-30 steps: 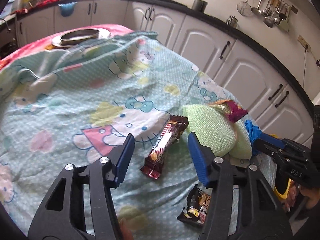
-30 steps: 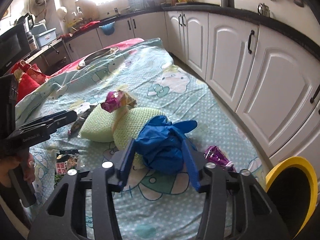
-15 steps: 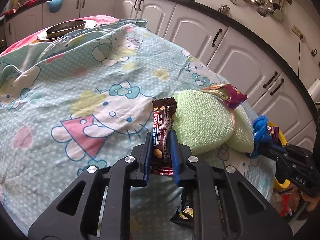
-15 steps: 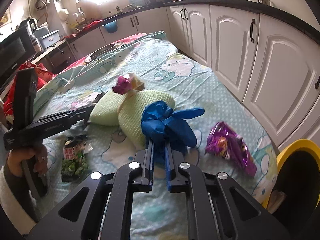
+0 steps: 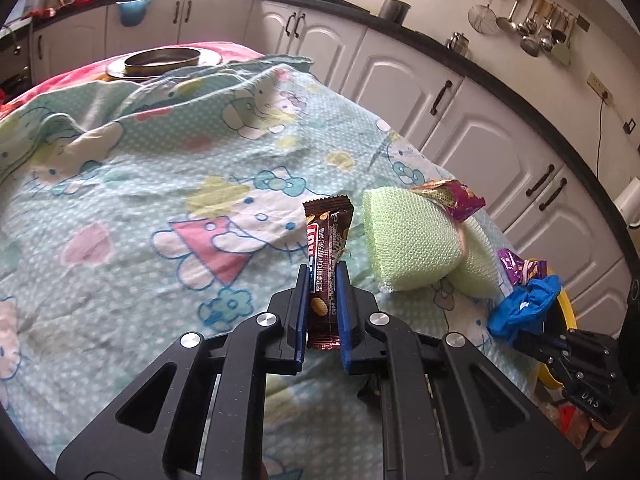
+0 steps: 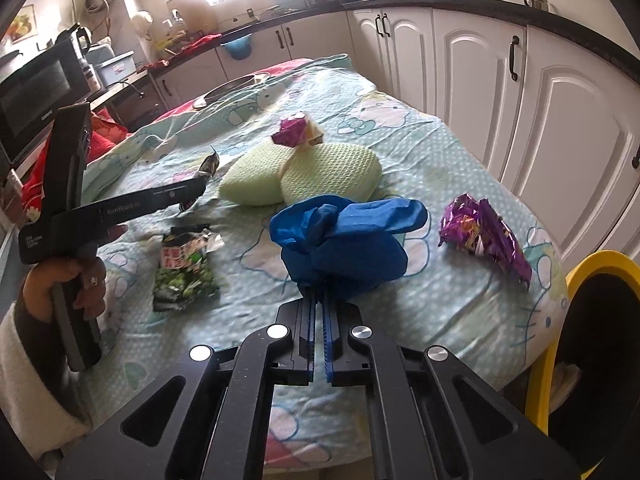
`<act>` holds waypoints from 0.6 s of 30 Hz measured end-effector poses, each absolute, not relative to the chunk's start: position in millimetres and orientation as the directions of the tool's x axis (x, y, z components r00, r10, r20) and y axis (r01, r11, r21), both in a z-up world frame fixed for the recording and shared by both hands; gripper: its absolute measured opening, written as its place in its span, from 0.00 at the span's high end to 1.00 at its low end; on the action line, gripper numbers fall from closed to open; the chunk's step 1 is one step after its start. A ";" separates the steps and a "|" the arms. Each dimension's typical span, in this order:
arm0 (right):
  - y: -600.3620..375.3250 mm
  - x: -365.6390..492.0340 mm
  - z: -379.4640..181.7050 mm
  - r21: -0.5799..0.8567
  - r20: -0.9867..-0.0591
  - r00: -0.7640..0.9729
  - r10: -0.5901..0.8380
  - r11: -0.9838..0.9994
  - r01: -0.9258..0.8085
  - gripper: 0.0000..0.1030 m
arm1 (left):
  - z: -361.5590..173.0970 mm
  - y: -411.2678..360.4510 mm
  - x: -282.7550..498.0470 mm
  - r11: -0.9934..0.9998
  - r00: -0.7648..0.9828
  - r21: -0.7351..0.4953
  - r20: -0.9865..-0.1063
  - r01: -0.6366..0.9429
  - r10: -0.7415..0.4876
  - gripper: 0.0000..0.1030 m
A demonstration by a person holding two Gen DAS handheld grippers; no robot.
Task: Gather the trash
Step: 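Carry the chocolate bar and blue glove over the yellow bin with both grippers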
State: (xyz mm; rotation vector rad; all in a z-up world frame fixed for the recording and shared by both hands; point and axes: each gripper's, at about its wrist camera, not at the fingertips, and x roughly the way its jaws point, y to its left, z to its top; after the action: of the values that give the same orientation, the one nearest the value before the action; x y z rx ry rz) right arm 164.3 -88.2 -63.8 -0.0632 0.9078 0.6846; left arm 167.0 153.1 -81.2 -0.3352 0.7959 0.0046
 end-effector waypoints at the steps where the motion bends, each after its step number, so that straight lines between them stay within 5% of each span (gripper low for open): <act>1: -88.1 162.4 -62.5 0.231 -0.741 0.419 0.524 0.785 -0.575 0.97 | -79.4 154.2 164.3 0.946 0.706 -0.297 -0.698 -0.131 -0.121 0.93; 18: -106.1 151.7 -32.0 0.253 -0.686 0.457 0.567 0.774 -0.581 0.97 | -32.6 127.1 142.1 0.943 0.774 -0.329 -0.608 -0.044 -0.176 0.93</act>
State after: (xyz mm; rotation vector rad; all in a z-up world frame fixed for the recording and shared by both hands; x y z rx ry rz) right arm 151.7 -106.1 -32.0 -0.0188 0.8379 0.7074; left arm 142.1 127.1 -32.6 -0.3379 0.6856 -0.0731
